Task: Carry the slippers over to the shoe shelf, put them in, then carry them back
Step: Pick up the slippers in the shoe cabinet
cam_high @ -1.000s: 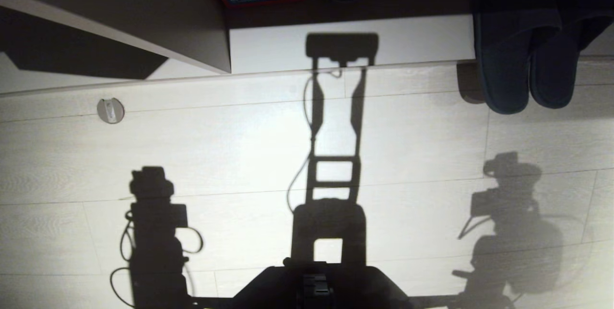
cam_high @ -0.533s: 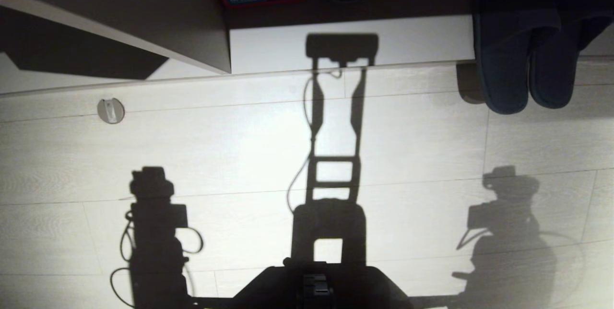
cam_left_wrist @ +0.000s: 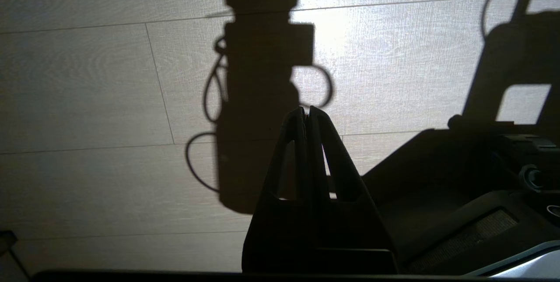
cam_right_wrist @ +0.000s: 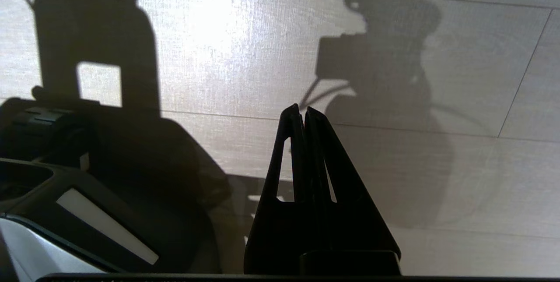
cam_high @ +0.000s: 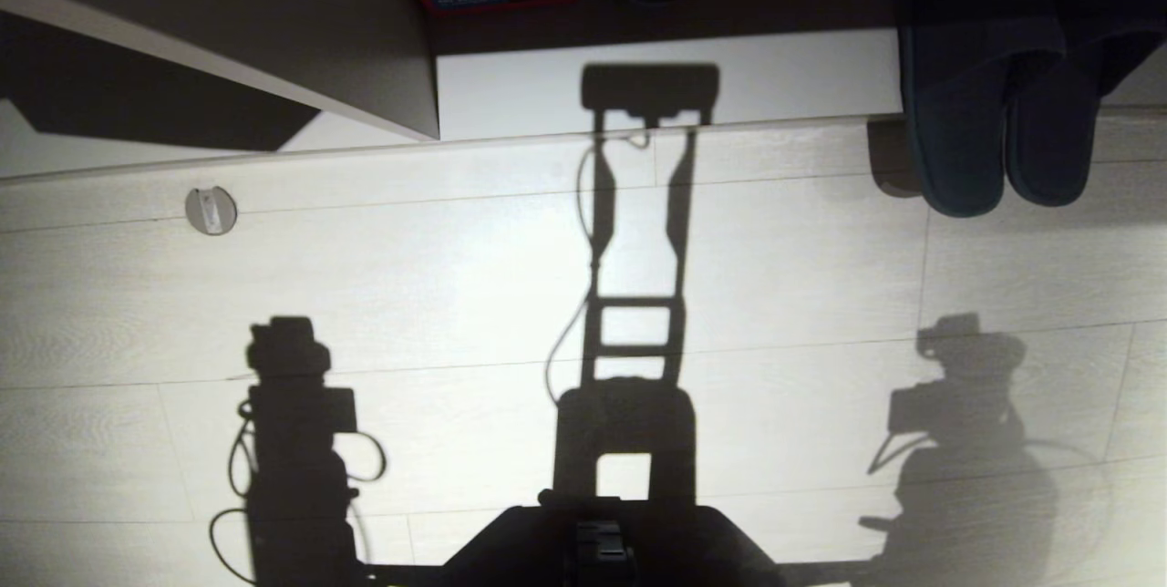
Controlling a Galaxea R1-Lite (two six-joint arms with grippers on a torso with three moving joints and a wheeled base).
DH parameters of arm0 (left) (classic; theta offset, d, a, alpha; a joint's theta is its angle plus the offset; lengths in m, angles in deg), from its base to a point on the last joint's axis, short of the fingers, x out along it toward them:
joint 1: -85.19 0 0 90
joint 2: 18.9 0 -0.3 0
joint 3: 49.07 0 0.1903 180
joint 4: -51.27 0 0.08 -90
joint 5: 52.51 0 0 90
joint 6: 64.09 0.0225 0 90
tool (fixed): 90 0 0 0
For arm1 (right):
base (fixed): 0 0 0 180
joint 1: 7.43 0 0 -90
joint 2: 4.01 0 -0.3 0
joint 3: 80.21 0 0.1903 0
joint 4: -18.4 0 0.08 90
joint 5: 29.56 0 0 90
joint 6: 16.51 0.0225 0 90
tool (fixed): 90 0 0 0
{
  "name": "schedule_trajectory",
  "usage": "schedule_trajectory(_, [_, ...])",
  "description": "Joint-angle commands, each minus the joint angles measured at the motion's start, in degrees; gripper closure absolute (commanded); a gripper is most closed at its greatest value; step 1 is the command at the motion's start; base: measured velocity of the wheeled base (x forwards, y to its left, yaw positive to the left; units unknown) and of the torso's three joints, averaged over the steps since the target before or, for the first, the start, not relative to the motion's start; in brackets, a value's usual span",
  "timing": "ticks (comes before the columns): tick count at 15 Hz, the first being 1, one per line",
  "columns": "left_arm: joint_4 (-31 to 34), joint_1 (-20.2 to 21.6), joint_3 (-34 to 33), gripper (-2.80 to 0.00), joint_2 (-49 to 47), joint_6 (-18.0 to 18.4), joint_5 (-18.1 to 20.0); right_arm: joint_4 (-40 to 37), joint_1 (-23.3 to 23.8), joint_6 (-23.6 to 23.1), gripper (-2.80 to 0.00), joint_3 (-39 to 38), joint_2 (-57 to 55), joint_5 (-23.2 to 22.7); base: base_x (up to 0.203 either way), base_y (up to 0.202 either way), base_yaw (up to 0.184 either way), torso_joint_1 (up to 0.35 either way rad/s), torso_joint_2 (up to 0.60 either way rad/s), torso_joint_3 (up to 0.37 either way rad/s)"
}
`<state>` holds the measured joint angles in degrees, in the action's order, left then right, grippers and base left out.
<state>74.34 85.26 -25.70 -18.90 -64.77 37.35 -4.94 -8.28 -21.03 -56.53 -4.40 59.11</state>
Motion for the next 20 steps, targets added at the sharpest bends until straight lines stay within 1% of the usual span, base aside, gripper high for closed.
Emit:
schedule_trajectory(1, [0.04, 0.01, 0.00, 0.00, -0.09, -0.02, -0.04, 1.39, -0.03, -0.40, 0.00, 1.92, -4.25, -0.48, 0.000, 0.000, 0.000, 0.000, 0.00, 0.000])
schedule_trajectory(3, [-0.05, 0.01, 0.00, 0.00, -0.04, -0.02, -0.04, 5.07, 0.10, -0.33, 0.00, 4.63, -10.28, -0.72, 0.000, 0.000, 0.000, 0.000, 0.00, 0.000])
schedule_trajectory(5, [-0.04, 0.01, 0.00, 0.00, 0.00, -0.02, 0.05, 11.00, 1.02, -0.22, 0.00, 8.09, -20.39, -0.68, 0.000, 0.000, 0.000, 0.000, 0.00, 0.000])
schedule_trajectory(8, [0.01, 0.01, 0.00, 0.00, 0.00, -0.02, 0.01, 22.12, 5.18, 0.05, 0.00, 13.61, -35.59, -0.63, 0.000, 0.000, 0.000, 0.000, 0.00, 0.000])
schedule_trajectory(10, [-0.05, 0.01, 0.00, 0.00, 0.00, -0.02, -0.04, 30.47, 8.17, -0.01, 0.00, 15.66, -43.84, -0.61, 0.000, 0.000, 0.000, 0.000, 0.00, 0.000])
schedule_trajectory(12, [-0.05, 0.01, 0.00, 0.00, 0.00, -0.02, 0.05, 38.56, 10.88, 0.01, 0.00, 16.68, -51.25, -0.51, 0.000, 0.000, 0.000, 0.000, 0.00, 0.000])
schedule_trajectory(15, [-0.05, 0.01, 0.00, 0.00, 0.00, -0.02, 0.05, 48.48, 13.73, 0.03, 0.00, 16.92, -59.70, -0.44, 0.000, 0.000, 0.000, 0.000, 0.00, 0.000])
schedule_trajectory(19, [-0.05, 0.01, 0.00, 0.00, 0.00, -0.02, -0.04, 63.16, 15.10, -0.22, 0.00, 16.26, -69.68, -0.43, 0.000, 0.000, 0.000, 0.000, 0.00, 0.000])
schedule_trajectory(20, [0.03, 0.01, 0.00, 0.00, 0.00, -0.02, -0.04, 65.76, 15.17, -0.36, 0.00, 16.58, -71.32, -0.43, 0.000, 0.000, 0.000, 0.000, 0.00, 0.000])
